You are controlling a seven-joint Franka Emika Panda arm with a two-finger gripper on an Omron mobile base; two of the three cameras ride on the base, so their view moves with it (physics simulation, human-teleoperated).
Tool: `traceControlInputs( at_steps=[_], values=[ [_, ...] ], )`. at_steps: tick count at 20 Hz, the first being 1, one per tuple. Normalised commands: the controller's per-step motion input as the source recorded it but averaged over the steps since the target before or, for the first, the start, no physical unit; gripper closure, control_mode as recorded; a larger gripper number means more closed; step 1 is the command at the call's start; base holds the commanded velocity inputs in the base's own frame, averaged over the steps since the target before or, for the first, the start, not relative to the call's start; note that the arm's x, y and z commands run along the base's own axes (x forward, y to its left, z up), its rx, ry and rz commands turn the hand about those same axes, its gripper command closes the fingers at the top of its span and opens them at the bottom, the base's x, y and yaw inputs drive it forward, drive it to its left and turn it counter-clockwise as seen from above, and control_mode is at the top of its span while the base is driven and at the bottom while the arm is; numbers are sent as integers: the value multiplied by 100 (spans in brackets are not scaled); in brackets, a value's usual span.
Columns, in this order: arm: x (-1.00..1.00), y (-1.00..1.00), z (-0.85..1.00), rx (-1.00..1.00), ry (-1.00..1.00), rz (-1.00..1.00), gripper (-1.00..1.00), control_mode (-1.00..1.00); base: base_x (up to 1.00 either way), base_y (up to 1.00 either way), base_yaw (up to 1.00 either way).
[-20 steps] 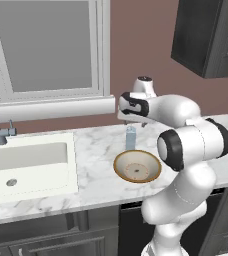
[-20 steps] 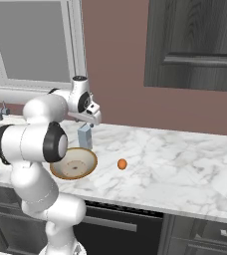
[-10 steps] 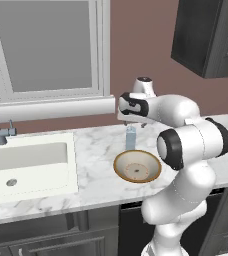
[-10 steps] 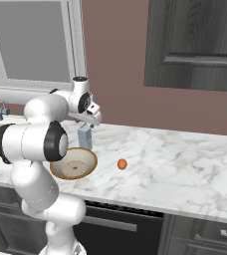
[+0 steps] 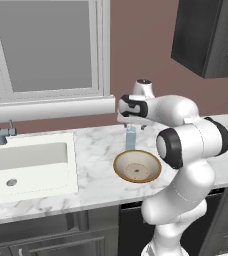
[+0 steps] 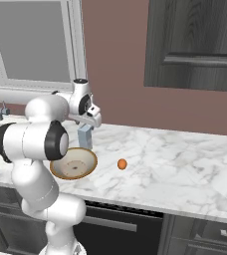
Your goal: Gather the eggs and milk located in the vicinity of the sink area and place them right next to the bowl.
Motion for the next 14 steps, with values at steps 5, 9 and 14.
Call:
traceControlInputs(
  at_steps=[5,9,14],
  values=[
    [0,0,-18,0,1,0,-100,-100,0,0,0],
    [0,0,-12,0,0,0,-100,-100,0,0,0],
    [0,1,-12,0,0,0,-100,-100,0,0,0]
  ],
)
